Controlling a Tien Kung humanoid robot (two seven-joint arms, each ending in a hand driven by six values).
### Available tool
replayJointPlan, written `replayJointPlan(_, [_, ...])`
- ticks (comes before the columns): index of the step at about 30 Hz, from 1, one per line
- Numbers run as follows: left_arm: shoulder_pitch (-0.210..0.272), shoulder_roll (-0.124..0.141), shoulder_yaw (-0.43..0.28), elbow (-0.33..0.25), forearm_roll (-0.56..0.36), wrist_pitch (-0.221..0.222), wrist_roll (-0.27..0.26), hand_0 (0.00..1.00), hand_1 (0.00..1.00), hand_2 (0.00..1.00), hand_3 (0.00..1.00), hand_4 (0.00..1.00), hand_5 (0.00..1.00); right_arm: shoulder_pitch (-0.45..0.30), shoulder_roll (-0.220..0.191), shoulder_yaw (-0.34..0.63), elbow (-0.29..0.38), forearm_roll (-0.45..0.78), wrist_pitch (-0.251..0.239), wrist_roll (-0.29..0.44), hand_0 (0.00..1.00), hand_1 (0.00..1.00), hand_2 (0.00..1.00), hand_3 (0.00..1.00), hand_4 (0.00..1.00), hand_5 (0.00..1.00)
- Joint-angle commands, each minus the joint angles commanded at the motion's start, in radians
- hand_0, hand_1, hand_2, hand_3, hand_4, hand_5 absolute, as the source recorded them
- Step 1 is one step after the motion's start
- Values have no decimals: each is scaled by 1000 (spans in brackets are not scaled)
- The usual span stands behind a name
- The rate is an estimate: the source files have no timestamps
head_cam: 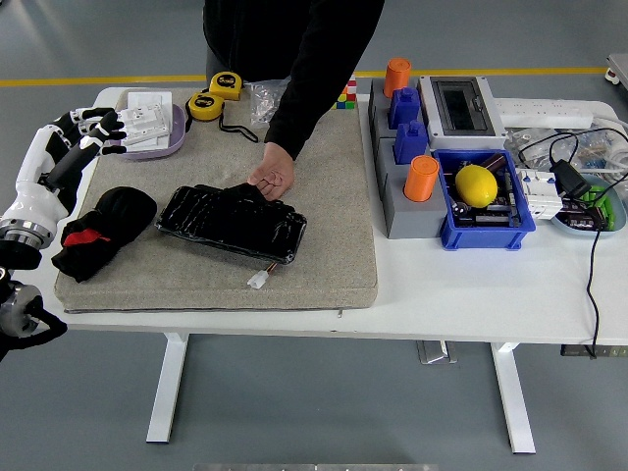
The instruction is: Pick the rag up,wipe the panel,place it on the desk
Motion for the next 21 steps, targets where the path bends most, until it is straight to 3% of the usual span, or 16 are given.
replayJointPlan(9, [-3,-20,-3,2,7,-7,2,498,582,564,583,829,417,0,4,11,1,-4,-1,-1,747,702,704,614,998,538])
replayJointPlan(21, [-3,-21,-5,7,3,-4,-1,500,582,564,582,827,417,-1,4,11,4,-3,-2,1,747,703,704,613,998,537])
